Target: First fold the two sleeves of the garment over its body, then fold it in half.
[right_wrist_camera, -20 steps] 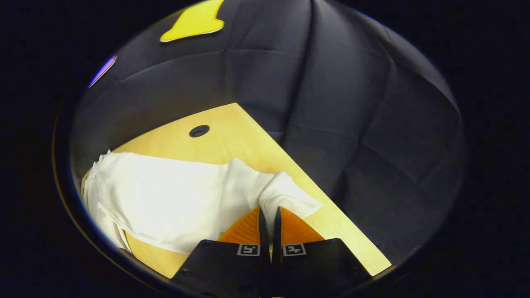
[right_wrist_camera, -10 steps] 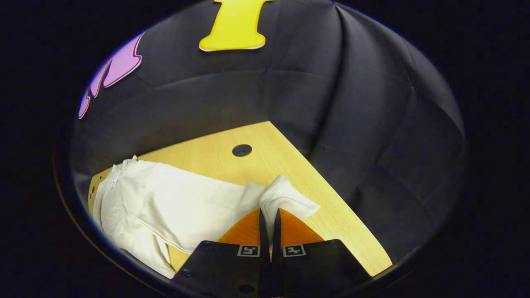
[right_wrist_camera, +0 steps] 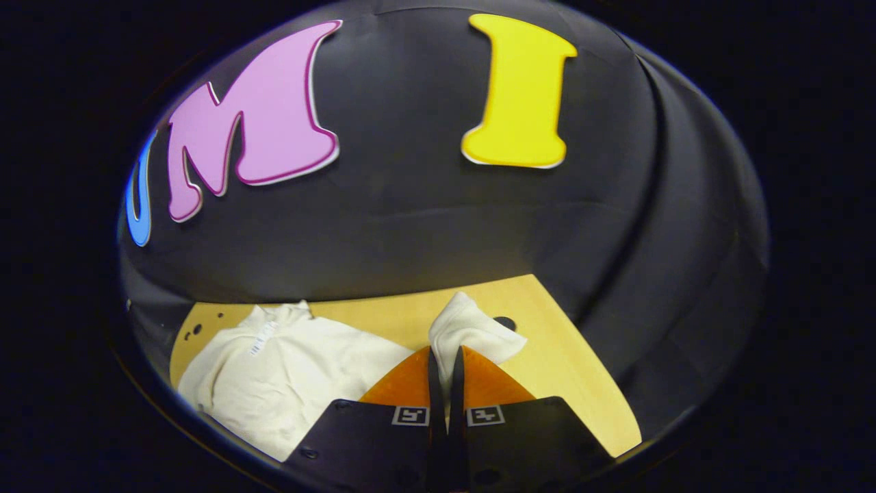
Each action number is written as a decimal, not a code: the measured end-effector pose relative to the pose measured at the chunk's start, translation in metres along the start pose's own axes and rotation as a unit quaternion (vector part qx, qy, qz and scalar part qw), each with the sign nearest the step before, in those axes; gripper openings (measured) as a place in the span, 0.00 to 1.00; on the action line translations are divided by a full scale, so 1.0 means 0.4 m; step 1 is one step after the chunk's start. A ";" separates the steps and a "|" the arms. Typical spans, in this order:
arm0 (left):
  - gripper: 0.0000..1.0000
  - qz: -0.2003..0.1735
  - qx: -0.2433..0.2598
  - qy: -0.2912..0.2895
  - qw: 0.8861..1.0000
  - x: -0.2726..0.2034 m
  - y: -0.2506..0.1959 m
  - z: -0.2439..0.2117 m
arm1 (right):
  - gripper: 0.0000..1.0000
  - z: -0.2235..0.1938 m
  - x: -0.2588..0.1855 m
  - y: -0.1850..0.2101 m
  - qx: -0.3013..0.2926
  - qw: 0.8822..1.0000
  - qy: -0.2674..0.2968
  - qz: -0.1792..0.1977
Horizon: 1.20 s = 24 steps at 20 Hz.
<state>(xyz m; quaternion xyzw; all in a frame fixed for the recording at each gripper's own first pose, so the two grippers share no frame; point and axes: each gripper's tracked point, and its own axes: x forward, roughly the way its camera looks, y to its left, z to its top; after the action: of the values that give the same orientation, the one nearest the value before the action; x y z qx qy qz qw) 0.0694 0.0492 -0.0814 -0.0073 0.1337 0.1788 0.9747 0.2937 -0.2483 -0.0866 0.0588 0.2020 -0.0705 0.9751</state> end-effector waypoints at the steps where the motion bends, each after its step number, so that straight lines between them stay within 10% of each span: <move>1: 0.96 0.007 -0.002 -0.001 1.000 -0.002 0.021 -0.002 | 0.05 0.024 0.000 0.038 -0.012 1.000 -0.010 0.011; 2: 0.96 0.013 -0.003 -0.001 1.000 -0.003 0.043 -0.003 | 0.15 0.048 0.002 0.077 -0.024 0.999 -0.017 0.023; 11: 0.96 0.059 -0.020 0.020 0.998 -0.008 0.187 -0.043 | 0.05 0.044 0.108 0.549 -0.065 0.988 -0.016 0.137; 24: 0.96 0.104 -0.035 0.048 0.993 0.035 0.325 -0.129 | 0.06 -0.333 0.172 1.231 -0.142 0.949 0.064 0.275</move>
<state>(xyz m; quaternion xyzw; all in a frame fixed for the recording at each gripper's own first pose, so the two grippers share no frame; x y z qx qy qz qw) 0.0231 0.1724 -0.1306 -0.0362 0.1736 0.2829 0.9426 0.3842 0.2470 -0.1933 -0.0230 0.2475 0.2340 0.9399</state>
